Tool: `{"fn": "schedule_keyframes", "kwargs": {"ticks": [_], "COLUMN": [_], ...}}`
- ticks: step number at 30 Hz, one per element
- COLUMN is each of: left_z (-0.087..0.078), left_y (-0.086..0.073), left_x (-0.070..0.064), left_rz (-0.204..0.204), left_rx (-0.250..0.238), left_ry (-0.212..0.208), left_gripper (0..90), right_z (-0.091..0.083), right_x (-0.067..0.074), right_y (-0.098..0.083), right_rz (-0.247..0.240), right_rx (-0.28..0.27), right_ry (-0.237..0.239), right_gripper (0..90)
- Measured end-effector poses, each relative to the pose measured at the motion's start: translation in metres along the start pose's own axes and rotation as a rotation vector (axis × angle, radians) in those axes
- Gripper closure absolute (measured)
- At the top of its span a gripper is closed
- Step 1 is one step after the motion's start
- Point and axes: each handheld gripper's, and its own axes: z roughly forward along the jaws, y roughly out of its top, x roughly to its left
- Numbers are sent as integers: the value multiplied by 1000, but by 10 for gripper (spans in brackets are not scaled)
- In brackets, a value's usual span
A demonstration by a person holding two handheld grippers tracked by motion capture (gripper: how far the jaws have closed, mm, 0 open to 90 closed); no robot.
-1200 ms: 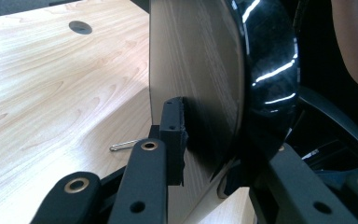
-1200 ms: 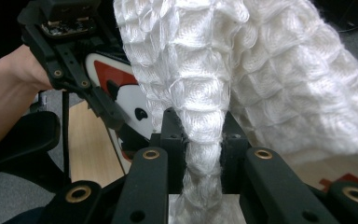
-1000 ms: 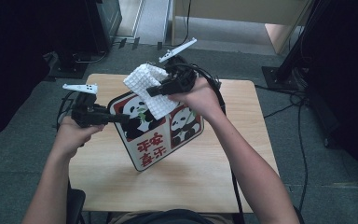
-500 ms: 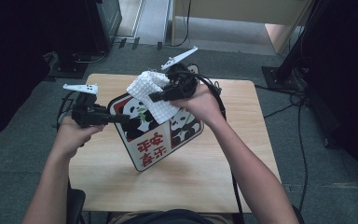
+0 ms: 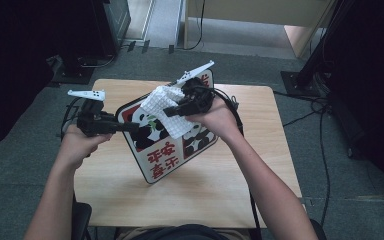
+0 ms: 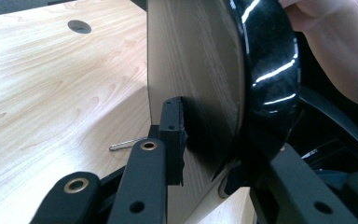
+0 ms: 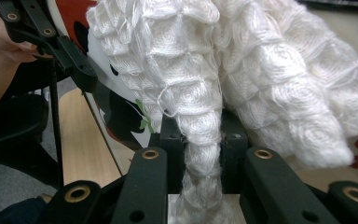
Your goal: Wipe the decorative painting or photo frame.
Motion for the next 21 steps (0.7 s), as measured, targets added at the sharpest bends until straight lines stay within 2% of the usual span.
{"fn": "schedule_keyframes", "kwargs": {"ticks": [21], "left_z": [0], "left_y": [0], "left_x": [0], "left_rz": [0], "left_rx": [0], "left_ry": [-2], "left_gripper": [729], "right_z": [16], "right_x": [-3], "right_y": [-37], "right_rz": [6], "right_rx": [-12], "right_ry": [1], "right_gripper": [768]}}
